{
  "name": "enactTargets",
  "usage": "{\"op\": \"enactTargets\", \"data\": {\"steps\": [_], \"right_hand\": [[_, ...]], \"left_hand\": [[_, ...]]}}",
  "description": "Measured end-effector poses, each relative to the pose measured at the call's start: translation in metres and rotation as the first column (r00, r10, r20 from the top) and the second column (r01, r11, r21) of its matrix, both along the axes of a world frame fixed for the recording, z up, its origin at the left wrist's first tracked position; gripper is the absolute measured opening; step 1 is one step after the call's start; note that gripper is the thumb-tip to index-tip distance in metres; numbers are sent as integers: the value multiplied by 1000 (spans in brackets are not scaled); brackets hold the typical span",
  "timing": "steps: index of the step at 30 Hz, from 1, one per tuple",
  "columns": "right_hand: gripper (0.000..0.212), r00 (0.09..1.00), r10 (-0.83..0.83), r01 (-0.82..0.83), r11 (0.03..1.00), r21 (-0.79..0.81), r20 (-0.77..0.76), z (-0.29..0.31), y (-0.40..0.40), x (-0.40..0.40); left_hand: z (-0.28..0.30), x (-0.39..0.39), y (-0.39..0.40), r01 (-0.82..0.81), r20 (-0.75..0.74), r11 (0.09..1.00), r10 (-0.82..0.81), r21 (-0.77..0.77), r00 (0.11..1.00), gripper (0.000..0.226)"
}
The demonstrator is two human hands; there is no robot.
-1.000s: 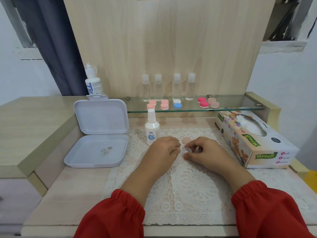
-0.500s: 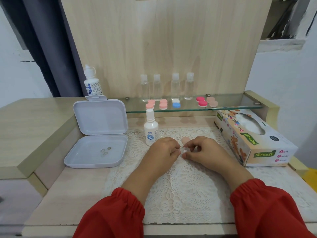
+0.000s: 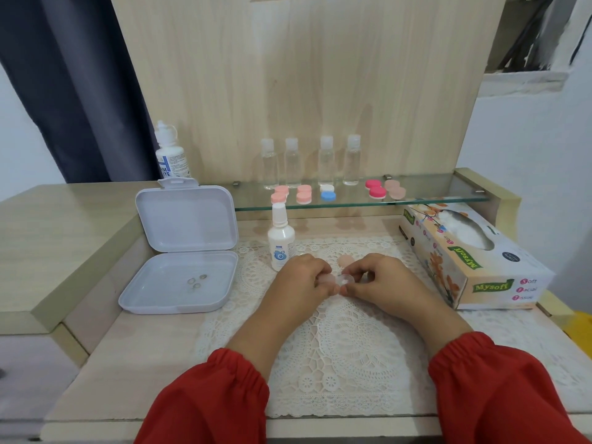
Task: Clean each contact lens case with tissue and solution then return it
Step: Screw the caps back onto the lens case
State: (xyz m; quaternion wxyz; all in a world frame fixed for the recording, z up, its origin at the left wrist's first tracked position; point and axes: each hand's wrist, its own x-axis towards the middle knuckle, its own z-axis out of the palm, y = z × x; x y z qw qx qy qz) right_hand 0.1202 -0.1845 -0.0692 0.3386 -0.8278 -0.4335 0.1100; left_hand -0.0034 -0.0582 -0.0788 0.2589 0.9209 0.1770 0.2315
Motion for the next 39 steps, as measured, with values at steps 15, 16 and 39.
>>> {"op": "enactTargets", "data": {"steps": [15, 16, 39], "right_hand": [[25, 1000, 12, -12, 1000, 4, 8, -1, 0, 1], [25, 1000, 11, -11, 1000, 5, 8, -1, 0, 1], [22, 1000, 14, -14, 1000, 5, -13, -2, 1, 1]], "left_hand": [[2, -5, -2, 84, -1, 987, -85, -139, 996, 47], [1, -4, -2, 73, 4, 988, -73, -138, 997, 47], [-3, 3, 7, 107, -96, 992, -100, 64, 990, 24]]}}
